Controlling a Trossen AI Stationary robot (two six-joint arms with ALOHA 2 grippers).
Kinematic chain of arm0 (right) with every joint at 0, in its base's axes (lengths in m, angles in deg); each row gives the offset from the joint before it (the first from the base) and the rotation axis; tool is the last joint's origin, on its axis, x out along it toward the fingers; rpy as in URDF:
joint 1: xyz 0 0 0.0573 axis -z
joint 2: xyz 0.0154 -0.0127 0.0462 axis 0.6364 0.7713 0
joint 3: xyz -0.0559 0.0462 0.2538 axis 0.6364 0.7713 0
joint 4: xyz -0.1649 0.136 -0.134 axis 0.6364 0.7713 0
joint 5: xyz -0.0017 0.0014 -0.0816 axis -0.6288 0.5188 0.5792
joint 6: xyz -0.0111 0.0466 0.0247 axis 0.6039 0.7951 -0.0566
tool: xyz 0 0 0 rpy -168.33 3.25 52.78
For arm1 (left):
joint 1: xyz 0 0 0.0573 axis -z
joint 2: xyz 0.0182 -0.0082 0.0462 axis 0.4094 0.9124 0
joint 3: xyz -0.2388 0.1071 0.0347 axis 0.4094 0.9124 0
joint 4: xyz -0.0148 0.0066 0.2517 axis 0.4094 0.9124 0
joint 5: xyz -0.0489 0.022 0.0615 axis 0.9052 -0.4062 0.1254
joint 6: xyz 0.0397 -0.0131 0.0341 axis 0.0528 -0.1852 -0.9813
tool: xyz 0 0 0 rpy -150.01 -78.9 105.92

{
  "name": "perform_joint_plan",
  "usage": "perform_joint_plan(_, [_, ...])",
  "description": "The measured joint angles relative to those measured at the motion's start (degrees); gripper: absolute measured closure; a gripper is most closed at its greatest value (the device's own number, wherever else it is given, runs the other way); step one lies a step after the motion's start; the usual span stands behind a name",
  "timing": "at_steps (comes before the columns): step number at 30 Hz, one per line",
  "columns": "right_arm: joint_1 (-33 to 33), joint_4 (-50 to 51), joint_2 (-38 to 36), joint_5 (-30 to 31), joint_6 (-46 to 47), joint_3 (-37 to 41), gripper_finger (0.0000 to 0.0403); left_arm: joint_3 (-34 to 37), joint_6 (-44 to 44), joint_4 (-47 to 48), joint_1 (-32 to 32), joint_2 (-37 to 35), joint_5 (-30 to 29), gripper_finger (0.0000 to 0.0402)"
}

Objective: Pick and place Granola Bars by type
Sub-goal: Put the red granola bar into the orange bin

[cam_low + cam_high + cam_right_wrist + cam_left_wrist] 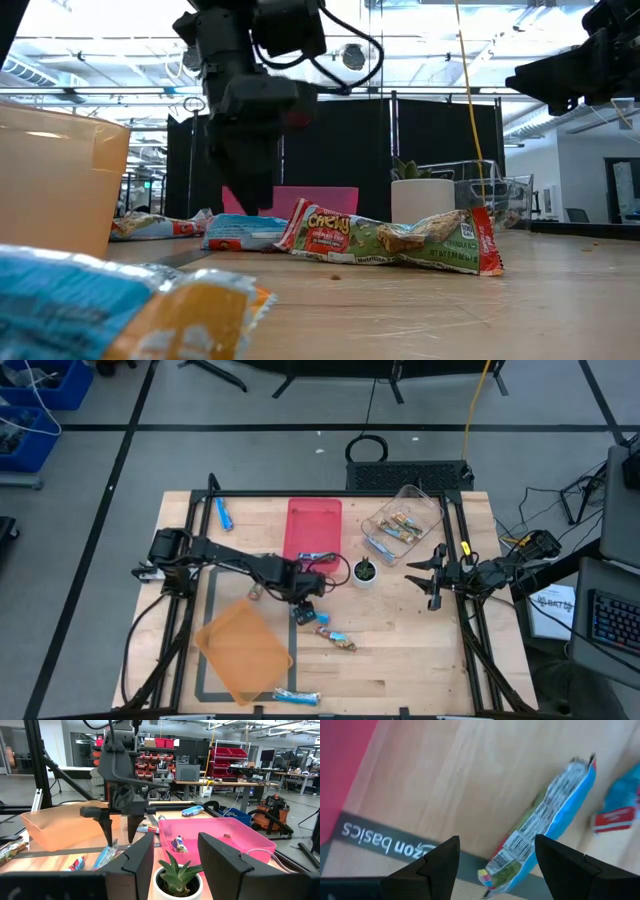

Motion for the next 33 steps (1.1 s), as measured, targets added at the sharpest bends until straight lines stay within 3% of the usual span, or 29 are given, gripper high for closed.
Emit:
perform_joint_plan(6, [0.0,0.0,0.0,0.0,0.0,0.0,0.0257,-2.7,-5.3,-0.2,0.1,0.0,0.0,0.0144])
perform_joint_plan(12, [0.0,0.0,0.0,0.0,0.0,0.0,0.0258,-3.7,-15.7,1.0,1.8,-0.1,5.8,0.0144])
perform_joint_plan(16, [0.0,0.0,0.0,0.0,0.0,0.0,0.0259,-2.8,-21.6,2.3,3.6,-0.1,4.8,0.0144])
perform_joint_plan(33, [0.0,0.0,0.0,0.0,0.0,0.0,0.0257,-2.5,-28.4,0.2,5.0,-0.1,1.3,0.0144])
